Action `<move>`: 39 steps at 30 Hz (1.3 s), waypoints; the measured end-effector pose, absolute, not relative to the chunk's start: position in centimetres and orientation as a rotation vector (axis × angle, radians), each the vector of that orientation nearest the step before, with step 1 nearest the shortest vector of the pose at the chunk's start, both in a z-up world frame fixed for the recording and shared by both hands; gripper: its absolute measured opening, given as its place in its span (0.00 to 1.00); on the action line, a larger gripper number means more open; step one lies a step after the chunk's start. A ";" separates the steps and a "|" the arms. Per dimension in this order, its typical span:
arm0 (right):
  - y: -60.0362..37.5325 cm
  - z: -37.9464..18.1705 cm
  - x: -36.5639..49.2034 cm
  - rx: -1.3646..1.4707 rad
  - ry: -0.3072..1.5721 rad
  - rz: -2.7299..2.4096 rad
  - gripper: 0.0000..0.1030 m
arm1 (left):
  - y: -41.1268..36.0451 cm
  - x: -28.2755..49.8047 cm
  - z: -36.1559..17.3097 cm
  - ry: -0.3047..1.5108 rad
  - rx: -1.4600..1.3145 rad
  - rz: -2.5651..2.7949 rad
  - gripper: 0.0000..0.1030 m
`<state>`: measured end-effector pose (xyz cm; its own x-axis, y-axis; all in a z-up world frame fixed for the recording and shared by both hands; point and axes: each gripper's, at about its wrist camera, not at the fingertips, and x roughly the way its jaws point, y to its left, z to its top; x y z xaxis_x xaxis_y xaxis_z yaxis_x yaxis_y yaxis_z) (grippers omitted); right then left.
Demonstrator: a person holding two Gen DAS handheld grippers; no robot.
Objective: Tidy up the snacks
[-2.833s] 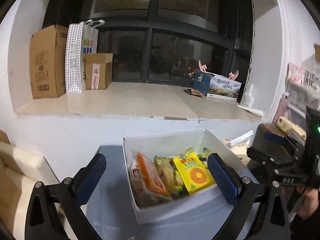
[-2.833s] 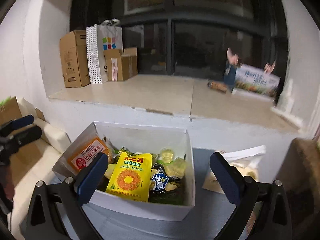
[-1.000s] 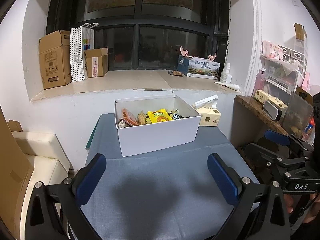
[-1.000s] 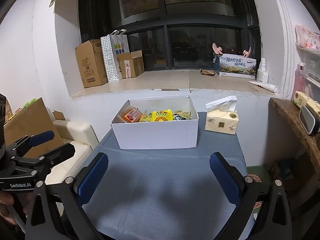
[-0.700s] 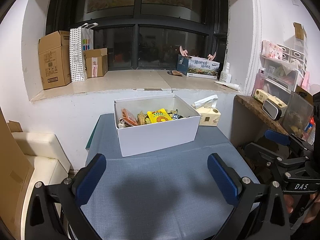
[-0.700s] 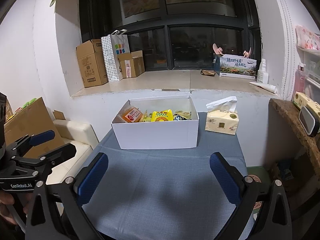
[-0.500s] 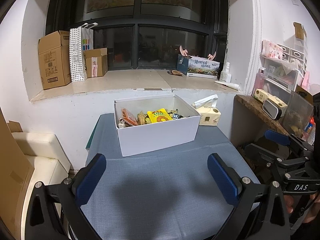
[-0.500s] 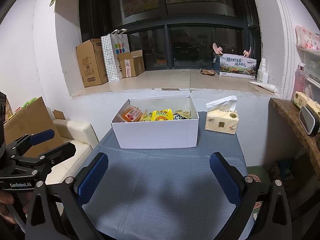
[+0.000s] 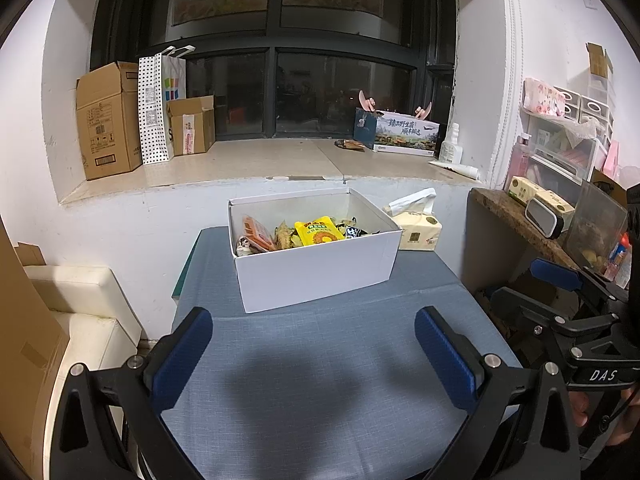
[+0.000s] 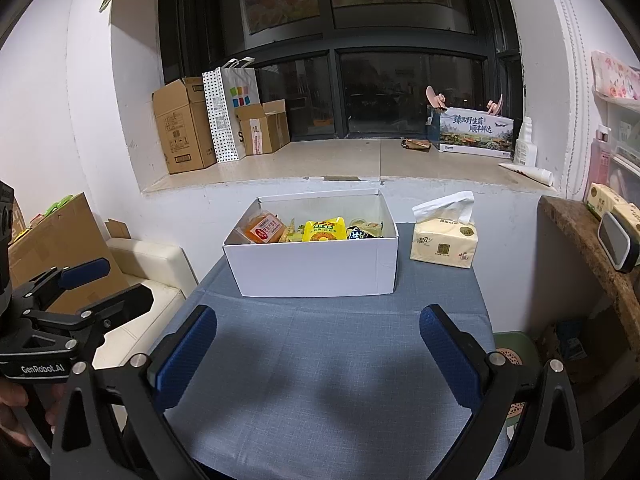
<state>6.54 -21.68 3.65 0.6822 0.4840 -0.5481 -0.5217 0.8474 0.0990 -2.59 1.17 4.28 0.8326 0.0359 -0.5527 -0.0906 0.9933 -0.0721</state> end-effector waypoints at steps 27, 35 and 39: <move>-21.6 3.6 6.5 -0.068 0.601 0.562 1.00 | 1.2 -2.5 4.2 0.589 -0.090 0.067 1.00; -21.6 3.5 6.4 -0.070 0.601 0.563 1.00 | 1.2 -2.7 3.9 0.591 -0.086 0.064 1.00; -21.6 3.5 6.3 -0.072 0.604 0.565 1.00 | 1.3 -2.7 3.8 0.592 -0.086 0.063 1.00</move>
